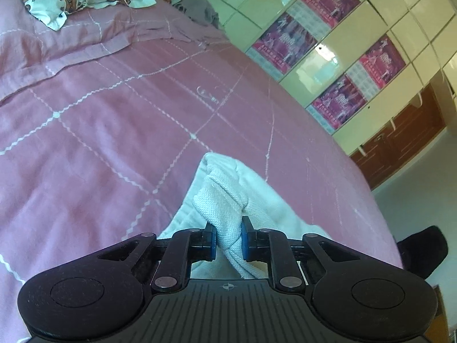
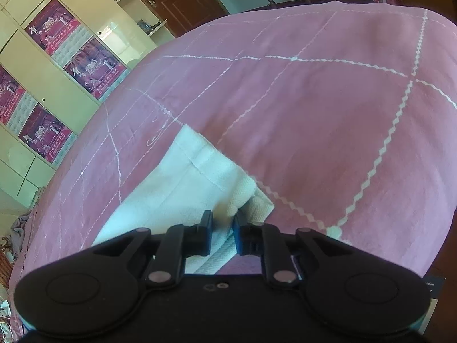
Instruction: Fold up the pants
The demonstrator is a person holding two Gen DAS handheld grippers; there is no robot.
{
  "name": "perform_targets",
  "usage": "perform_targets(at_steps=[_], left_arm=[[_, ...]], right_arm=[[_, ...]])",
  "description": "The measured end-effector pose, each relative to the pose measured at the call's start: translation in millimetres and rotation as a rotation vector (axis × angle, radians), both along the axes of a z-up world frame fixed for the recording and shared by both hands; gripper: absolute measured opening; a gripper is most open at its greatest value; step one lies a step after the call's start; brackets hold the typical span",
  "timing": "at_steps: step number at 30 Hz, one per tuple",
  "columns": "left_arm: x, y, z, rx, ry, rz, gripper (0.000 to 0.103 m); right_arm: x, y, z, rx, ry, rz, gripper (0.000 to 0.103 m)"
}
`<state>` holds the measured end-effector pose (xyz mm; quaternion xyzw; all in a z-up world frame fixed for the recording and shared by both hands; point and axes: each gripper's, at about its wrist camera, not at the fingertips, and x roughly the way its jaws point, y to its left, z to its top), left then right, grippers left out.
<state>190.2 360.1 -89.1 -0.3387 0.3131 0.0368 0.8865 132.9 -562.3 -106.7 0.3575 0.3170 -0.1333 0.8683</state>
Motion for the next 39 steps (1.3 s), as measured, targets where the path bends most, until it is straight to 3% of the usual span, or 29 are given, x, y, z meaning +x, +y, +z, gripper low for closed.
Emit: perform_targets(at_steps=[2, 5, 7, 8, 12, 15, 18, 20, 27, 29, 31, 33, 37, 39], left_arm=[[7, 5, -23, 0.024, 0.126, -0.010, 0.017], [1, 5, -27, 0.011, 0.100, 0.008, 0.022], [-4, 2, -22, 0.054, 0.125, 0.024, 0.045], [-7, 1, -19, 0.091, 0.143, 0.030, 0.051], [-27, 5, 10, 0.166, 0.111, 0.111, 0.054], [-29, 2, 39, 0.220, 0.026, 0.137, 0.054], [-7, -18, 56, 0.252, -0.013, 0.061, 0.054], [14, -38, 57, 0.269, -0.023, -0.003, 0.054], [75, -123, 40, 0.282, -0.040, -0.197, 0.054], [88, -143, 23, 0.282, 0.026, -0.274, 0.054], [102, -159, -5, 0.315, 0.205, -0.359, 0.054], [95, -170, -2, 0.385, 0.181, -0.375, 0.054], [82, -175, 19, 0.375, 0.088, -0.378, 0.054], [84, -174, 19, 0.384, 0.100, -0.370, 0.054]], right_arm=[[-1, 0, 0, -0.001, 0.001, -0.003, 0.013], [-1, 0, 0, 0.001, 0.002, -0.001, 0.014], [-3, 0, 2, -0.002, -0.004, 0.001, 0.017], [-5, 1, 3, -0.006, -0.010, -0.001, 0.018], [-22, 5, 15, -0.069, -0.068, -0.060, 0.026], [-27, 13, 28, -0.155, -0.118, -0.077, 0.026], [-21, 28, 44, -0.230, -0.167, -0.066, 0.026], [-4, 44, 52, -0.249, -0.187, 0.011, 0.026], [59, 118, 54, -0.346, -0.142, 0.254, 0.025], [69, 133, 52, -0.340, -0.146, 0.317, 0.025], [81, 145, 42, -0.349, -0.075, 0.374, 0.025], [97, 154, 20, -0.371, 0.093, 0.440, 0.024], [85, 159, 32, -0.406, 0.012, 0.439, 0.025], [82, 154, 36, -0.393, -0.024, 0.412, 0.027]])
